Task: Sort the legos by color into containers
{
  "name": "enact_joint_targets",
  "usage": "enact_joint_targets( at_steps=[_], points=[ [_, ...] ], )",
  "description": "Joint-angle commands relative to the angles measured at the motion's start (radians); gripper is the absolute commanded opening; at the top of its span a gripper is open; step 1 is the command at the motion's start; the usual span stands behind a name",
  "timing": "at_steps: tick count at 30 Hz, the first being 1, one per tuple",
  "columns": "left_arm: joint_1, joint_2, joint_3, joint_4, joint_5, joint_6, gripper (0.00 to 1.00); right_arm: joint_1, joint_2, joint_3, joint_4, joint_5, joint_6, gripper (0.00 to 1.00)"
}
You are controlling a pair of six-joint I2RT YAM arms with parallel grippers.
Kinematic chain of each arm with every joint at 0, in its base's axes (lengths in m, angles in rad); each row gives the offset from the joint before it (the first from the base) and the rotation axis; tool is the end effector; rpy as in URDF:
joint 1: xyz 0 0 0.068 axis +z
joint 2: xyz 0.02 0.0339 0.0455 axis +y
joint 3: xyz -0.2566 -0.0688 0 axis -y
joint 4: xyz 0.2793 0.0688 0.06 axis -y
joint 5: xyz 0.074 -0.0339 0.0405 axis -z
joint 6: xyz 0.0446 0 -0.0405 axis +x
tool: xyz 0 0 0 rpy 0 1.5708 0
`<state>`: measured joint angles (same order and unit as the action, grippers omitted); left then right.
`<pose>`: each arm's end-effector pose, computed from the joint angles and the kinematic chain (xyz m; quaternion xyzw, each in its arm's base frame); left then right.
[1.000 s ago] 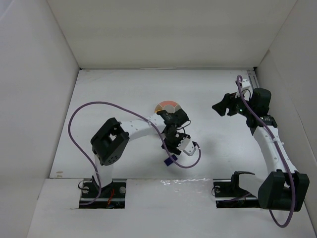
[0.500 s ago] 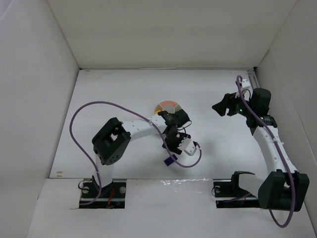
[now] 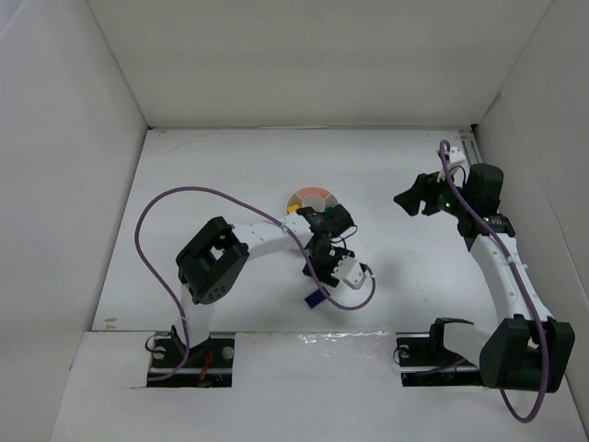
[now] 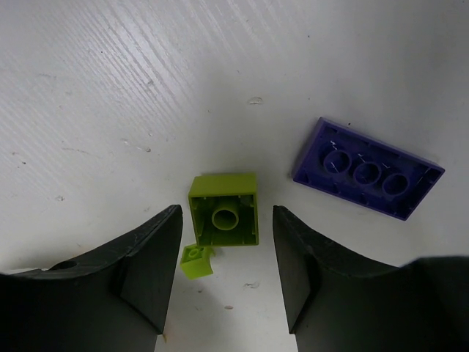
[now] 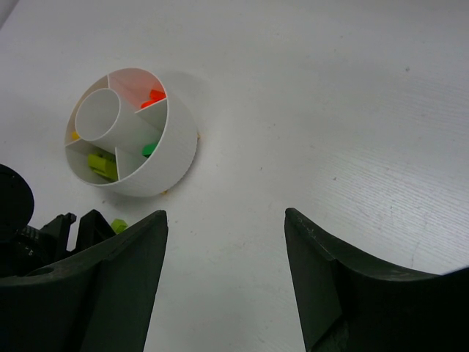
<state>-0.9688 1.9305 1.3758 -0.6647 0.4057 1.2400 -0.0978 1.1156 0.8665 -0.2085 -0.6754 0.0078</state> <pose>0.2227 -0.3552 0.1496 0.8772 0.4022 -0.1734 0.1965 0.2916 -0.0006 0.2852 -0.1325 0.8092 0.2586 0.5106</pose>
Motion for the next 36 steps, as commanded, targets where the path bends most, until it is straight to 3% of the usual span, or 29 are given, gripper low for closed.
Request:
enact_joint_targets(
  at_steps=[1,5,8,11,18,27,30,36],
  points=[
    [-0.005,-0.004,0.042,-0.024,0.002,-0.013,0.49,-0.006,0.007,-0.007,0.049,0.002,-0.002,0.7],
    [-0.005,-0.004,0.042,-0.024,0.002,-0.013,0.46,-0.006,0.007,-0.007,0.049,0.002,-0.002,0.7],
    [-0.005,-0.004,0.042,-0.024,0.002,-0.022,0.33,-0.006,0.007,-0.007,0.049,0.002,-0.002,0.7],
    [-0.005,-0.004,0.031,-0.015,0.002,-0.031,0.27,-0.006,0.007,-0.007,0.058,0.002,-0.002,0.7],
    [-0.005,-0.126,-0.018,0.094,-0.007,-0.181,0.23,-0.006,0.007,-0.007,0.058,-0.007,-0.002,0.7],
    [0.041,-0.502,-0.158,0.319,-0.175,-0.471,0.21,-0.006,-0.002,-0.007,0.067,-0.016,0.008,0.7],
    [0.041,-0.548,-0.176,0.329,-0.279,-0.511,0.21,-0.006,-0.002,-0.007,0.086,-0.026,0.029,0.7],
    [0.1,-0.559,-0.213,0.355,-0.301,-0.545,0.21,-0.006,-0.002,0.005,0.086,-0.026,0.029,0.7]
  ],
)
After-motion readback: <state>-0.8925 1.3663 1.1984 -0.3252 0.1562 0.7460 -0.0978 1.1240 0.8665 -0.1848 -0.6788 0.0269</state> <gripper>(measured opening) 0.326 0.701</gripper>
